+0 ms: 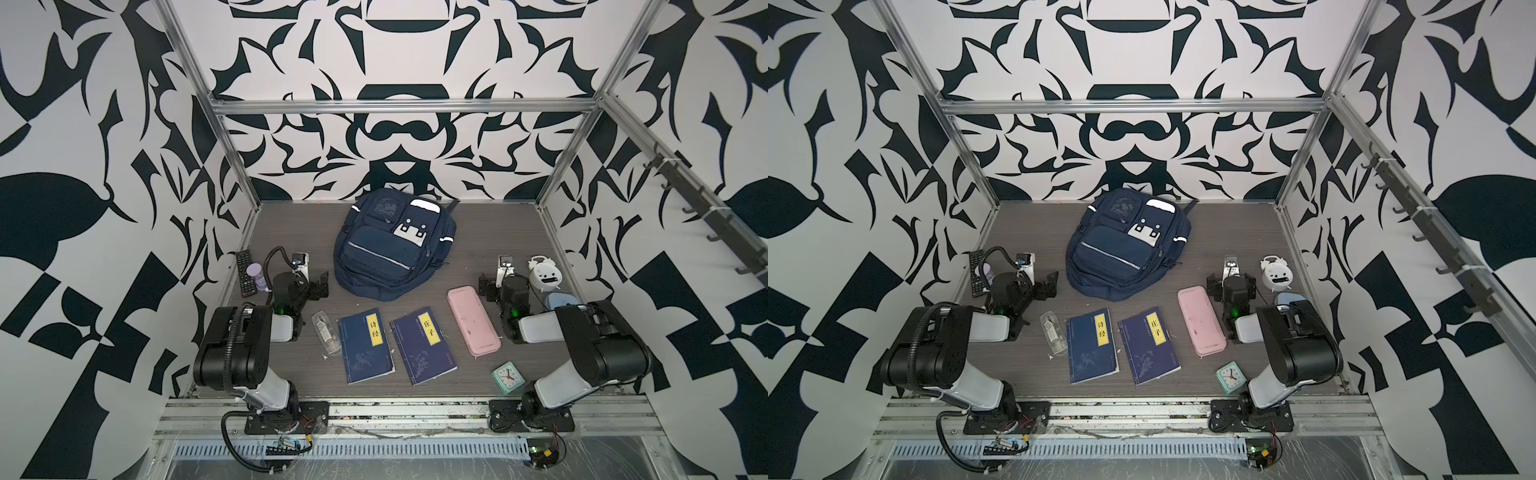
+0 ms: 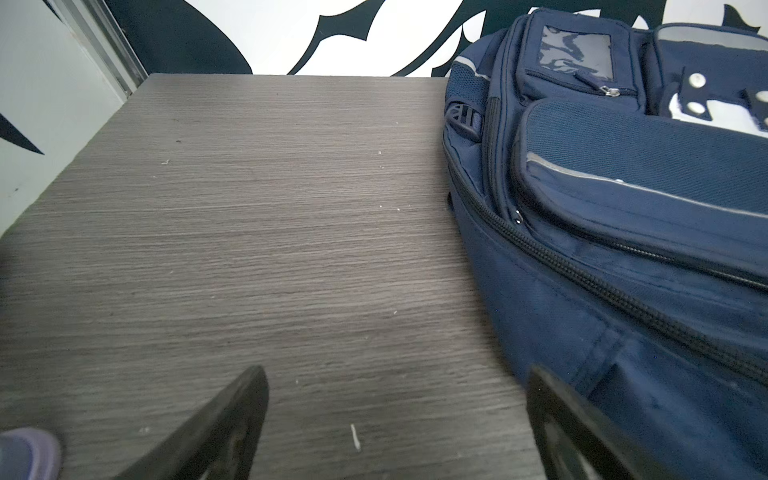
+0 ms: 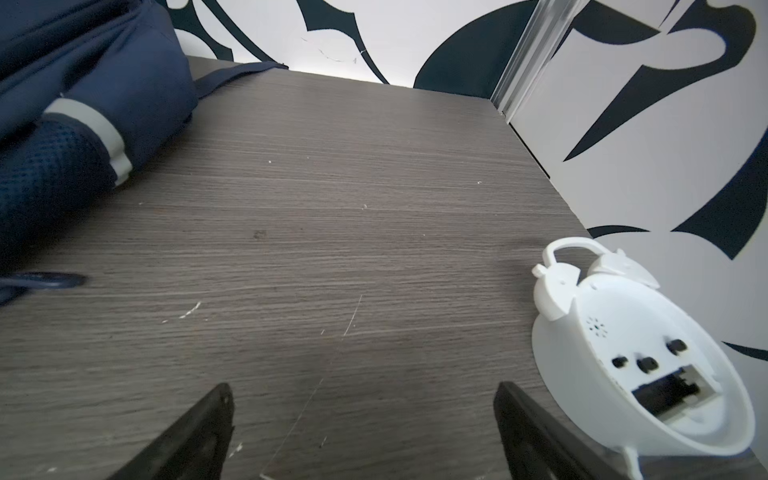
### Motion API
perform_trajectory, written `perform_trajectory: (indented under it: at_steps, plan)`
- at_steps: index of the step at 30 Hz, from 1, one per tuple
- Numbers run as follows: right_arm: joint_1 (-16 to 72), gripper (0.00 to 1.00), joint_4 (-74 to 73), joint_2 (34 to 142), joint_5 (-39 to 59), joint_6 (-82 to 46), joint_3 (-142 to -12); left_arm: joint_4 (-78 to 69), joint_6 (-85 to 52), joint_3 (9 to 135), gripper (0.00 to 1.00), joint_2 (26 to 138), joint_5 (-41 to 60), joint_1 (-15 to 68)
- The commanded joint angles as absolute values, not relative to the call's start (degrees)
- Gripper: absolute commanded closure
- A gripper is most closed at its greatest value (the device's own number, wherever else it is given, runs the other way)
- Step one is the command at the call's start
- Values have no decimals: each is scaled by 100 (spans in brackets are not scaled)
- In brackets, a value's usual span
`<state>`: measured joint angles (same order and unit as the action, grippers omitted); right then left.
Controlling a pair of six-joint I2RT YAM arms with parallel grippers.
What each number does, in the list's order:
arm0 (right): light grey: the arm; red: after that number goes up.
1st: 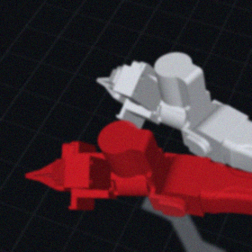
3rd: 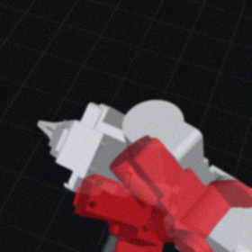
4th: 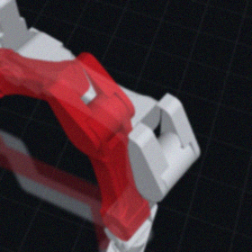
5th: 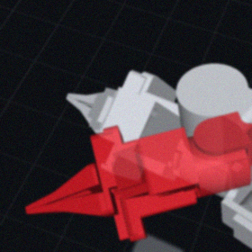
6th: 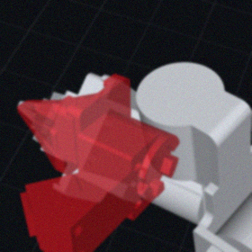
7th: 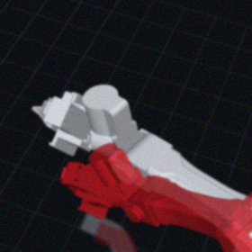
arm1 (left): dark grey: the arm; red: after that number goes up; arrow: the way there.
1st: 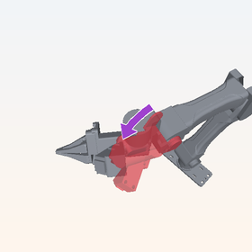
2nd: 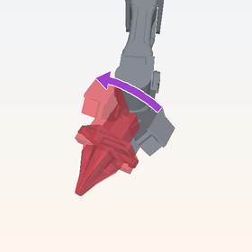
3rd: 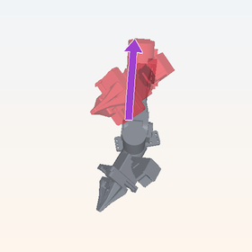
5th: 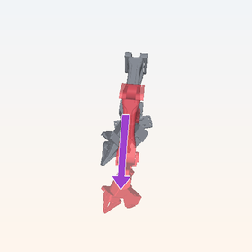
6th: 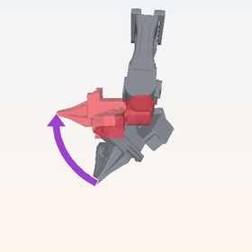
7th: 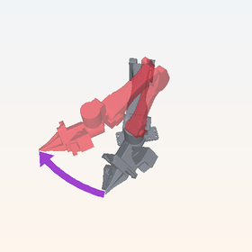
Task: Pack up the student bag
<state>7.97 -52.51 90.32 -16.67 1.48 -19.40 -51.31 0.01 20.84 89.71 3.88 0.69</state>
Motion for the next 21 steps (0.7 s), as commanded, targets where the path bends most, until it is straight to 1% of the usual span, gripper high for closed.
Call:
perform_trajectory:
  at_steps: [1,21]
  plan:
    - [773,0,-5413,8930,-1626,97,-1977,-5164,27,2162,1,8933,352,99]
    - [765,0,-5326,8956,-1622,88,-2039,-5134,81,2197,1,8956,334,104]
